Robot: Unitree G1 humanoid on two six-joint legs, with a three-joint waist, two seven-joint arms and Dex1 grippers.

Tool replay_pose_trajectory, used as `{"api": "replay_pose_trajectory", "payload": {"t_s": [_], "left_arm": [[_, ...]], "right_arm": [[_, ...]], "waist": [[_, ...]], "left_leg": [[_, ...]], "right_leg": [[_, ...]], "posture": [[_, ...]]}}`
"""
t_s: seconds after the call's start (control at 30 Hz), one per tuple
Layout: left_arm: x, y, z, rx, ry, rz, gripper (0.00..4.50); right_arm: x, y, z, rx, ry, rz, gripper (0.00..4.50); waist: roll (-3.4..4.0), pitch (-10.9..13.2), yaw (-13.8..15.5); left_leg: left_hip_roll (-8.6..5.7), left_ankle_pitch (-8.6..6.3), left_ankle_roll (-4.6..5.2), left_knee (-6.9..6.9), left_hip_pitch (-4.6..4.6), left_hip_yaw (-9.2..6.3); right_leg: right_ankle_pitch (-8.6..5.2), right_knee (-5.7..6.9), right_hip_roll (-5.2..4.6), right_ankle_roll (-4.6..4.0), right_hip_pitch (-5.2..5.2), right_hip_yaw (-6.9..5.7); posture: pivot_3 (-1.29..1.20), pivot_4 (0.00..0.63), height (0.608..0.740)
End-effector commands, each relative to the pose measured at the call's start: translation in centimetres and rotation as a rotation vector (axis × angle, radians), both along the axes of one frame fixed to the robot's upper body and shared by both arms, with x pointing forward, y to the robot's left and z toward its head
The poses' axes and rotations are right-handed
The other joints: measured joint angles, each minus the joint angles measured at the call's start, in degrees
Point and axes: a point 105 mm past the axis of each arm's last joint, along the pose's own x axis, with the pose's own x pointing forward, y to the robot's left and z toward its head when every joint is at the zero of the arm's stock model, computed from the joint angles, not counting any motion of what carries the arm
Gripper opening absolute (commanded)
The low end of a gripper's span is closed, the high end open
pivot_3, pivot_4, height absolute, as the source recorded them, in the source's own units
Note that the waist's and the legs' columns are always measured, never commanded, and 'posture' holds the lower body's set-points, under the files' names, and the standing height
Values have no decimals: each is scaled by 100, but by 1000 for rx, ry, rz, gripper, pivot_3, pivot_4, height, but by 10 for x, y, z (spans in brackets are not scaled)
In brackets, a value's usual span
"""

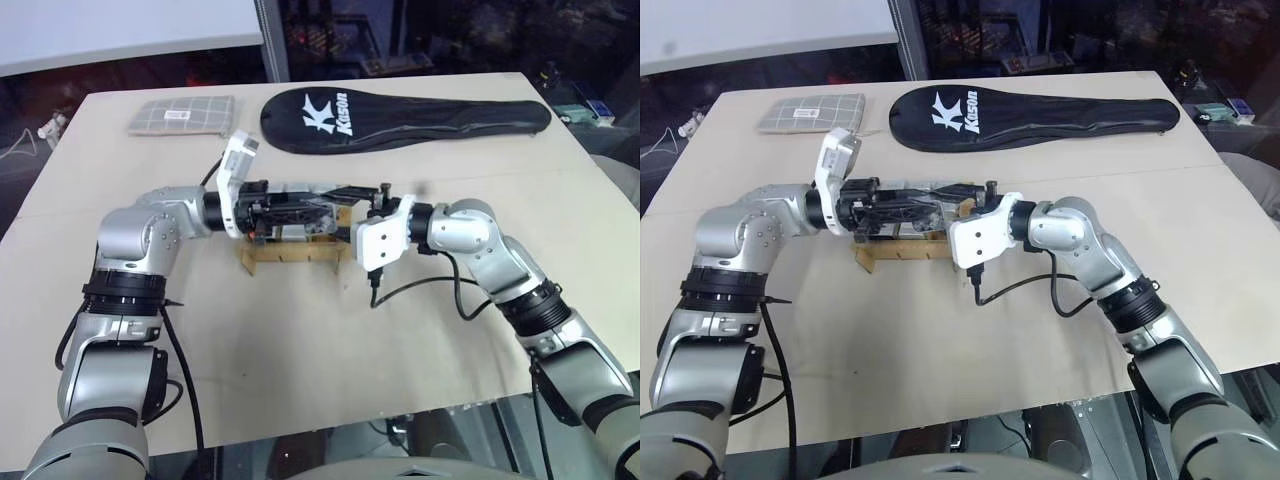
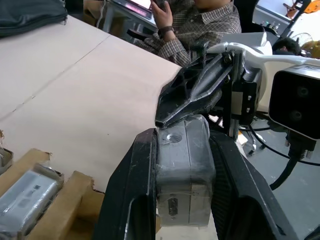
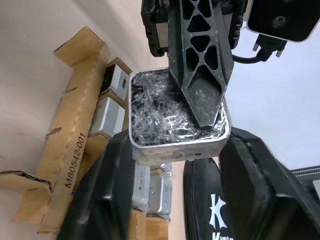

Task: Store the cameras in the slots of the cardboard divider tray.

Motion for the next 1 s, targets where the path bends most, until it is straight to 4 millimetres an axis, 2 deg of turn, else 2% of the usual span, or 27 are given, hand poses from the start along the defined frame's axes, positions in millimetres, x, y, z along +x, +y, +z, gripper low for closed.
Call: {"api": "replay_pose_trajectory", "payload": {"t_s": [0.03,0.07,0.13,0.27,0.33,0.4,0.47,0.6,0.7,0.83,1.0], "left_arm": [[-2,2,4,48,-105,-38,776],[-1,2,3,51,-136,-44,776],[8,3,-2,84,-212,-9,776],[21,2,-9,150,-363,-33,776],[23,0,-10,137,-392,-63,776],[27,-5,-10,107,-414,-87,776],[31,-9,-11,83,-436,-102,776],[35,-16,-13,50,-480,-126,776],[40,-13,-13,69,-510,-108,776],[46,-7,-13,101,-531,-79,776],[47,6,-21,154,-535,-55,776]], "right_arm": [[-6,-10,-5,77,174,-22,4075],[-8,-14,-6,101,236,-28,4456],[-11,-27,-6,169,324,-61,4456],[-16,-74,-16,328,565,-169,4456],[-25,-91,-21,365,687,-191,4456],[-43,-113,-21,441,830,-202,4456],[-59,-127,-21,472,910,-206,4456],[-89,-144,-22,504,1005,-210,4456],[-109,-154,-19,547,1095,-210,4456],[-116,-172,-18,564,1073,-269,4456],[-123,-184,-19,574,1038,-282,4456]], "waist": [[0,0,11],[0,0,17],[1,0,25],[0,0,80],[0,0,82],[0,0,122],[1,0,113],[0,0,54],[-2,-1,30],[-4,-2,24],[-3,-2,28]], "left_leg": [[0,0,0,0,1,0],[0,0,0,0,-1,-1],[0,0,0,0,-1,-1],[-10,0,1,1,1,-3],[-15,0,2,2,1,-5],[-18,0,3,2,-1,-6],[-19,-1,4,1,1,-6],[-18,-1,4,1,7,-13],[-18,-1,5,2,11,-15],[-16,-1,5,2,12,-9],[-17,-1,5,2,18,-12]], "right_leg": [[0,0,0,0,1,0],[0,-1,0,0,1,-1],[0,-2,-1,-1,1,-1],[0,-5,-10,0,9,-3],[0,-8,-13,0,13,-4],[0,-9,-16,0,14,-5],[-1,-10,-16,1,15,-3],[-2,-11,-15,4,31,-7],[-3,-8,-14,7,37,-6],[-14,-7,-12,31,47,-1],[-13,-8,-11,34,45,-1]], "posture": [[0,150,740],[0,150,740],[0,150,740],[0,150,740],[0,150,740],[0,150,740],[0,150,740],[0,150,740],[0,150,740],[0,150,740],[0,150,740]]}}
